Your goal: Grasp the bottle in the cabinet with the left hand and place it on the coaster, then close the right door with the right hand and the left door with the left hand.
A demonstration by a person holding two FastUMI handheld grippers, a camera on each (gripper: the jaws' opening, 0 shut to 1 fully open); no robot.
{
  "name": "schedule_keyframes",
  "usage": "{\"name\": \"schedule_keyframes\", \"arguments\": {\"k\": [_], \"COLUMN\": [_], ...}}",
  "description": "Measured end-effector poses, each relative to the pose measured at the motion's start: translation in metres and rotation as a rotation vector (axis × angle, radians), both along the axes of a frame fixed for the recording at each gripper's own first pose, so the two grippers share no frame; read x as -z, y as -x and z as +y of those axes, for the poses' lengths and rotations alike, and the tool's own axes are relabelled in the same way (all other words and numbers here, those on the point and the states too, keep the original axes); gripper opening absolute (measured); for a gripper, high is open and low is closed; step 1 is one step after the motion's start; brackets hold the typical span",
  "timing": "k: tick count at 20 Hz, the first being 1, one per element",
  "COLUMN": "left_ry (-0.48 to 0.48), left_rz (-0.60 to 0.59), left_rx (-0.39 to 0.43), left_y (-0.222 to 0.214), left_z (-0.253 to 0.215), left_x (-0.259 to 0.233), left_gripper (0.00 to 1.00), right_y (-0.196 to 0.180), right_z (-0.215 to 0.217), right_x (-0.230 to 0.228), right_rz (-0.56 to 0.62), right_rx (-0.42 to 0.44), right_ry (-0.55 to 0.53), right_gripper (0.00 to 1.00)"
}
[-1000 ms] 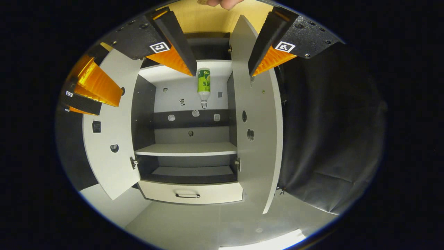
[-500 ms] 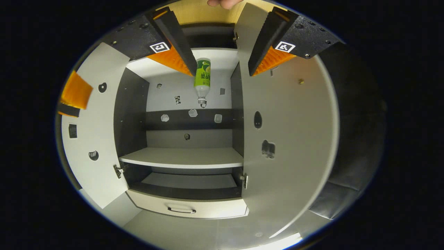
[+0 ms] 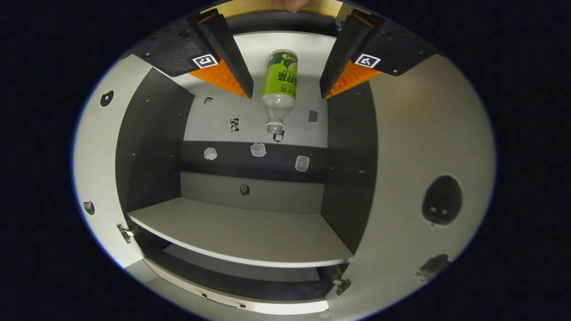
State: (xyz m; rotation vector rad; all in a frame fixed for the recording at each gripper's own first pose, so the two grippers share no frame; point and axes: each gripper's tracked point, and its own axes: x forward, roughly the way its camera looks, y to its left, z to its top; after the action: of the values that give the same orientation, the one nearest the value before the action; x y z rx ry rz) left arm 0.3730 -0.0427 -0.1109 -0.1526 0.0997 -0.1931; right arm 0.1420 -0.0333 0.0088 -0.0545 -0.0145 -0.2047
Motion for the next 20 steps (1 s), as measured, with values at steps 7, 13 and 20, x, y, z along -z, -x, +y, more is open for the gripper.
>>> {"name": "schedule_keyframes", "arguments": {"k": [7, 13, 20], "left_ry": [-0.01, -0.039, 0.015], "left_rz": [0.044, 0.054, 0.066], "left_rx": [0.036, 0.049, 0.048], "left_y": [-0.056, -0.087, -0.073], "left_z": [-0.027, -0.031, -0.027], "left_x": [0.039, 0.057, 0.05], "left_gripper": [0.96, 0.96, 0.8], "right_y": [0.014, 0.045, 0.074], "right_z": [-0.016, -0.028, -0.027], "right_x": [-0.001, -0.011, -0.025], "right_rz": [0.019, 0.008, -0.023], "right_rx": [0.058, 0.096, 0.092], "right_ry": [0.045, 0.059, 0.025], "right_gripper": [0.96, 0.96, 0.96]}}
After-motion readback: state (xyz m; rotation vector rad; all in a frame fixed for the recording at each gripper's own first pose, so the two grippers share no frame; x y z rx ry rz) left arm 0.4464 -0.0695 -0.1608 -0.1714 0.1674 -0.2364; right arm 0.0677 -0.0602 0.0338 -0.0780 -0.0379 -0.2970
